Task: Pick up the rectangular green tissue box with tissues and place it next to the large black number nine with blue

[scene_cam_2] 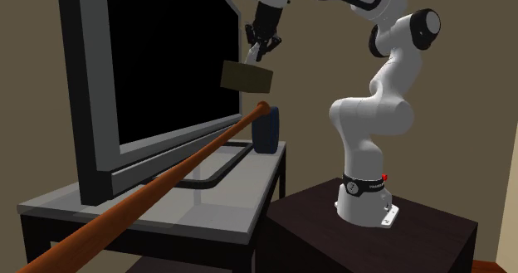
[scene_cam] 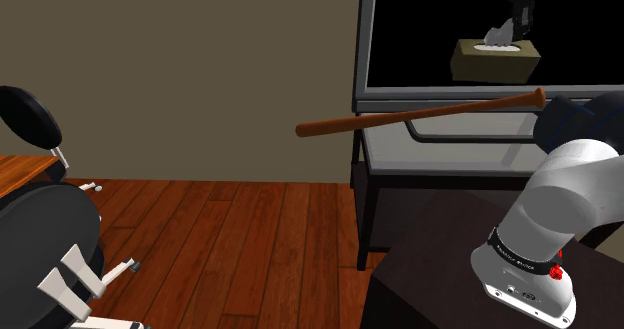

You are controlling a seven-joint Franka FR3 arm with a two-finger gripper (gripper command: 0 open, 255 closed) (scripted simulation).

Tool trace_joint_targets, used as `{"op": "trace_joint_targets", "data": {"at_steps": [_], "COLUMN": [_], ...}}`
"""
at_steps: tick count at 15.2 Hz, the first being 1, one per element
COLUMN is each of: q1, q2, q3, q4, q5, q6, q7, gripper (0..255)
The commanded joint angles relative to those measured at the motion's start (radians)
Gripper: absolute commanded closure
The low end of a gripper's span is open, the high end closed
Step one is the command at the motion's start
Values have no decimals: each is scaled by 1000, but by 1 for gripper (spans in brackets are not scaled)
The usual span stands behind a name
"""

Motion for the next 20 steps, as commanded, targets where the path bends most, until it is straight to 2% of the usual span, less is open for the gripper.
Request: {"op": "trace_joint_targets", "data": {"at_steps": [1,13,20], "q1": [-13,-95,-112], "q2": [-46,-237,-288], "q3": [-28,-242,-273], "q4": [-20,-38,-145], "q5": [-26,-211,-244], "q6": [-2,23,71], "q7": [-41,-308,-274], "gripper": [255,255,255]}}
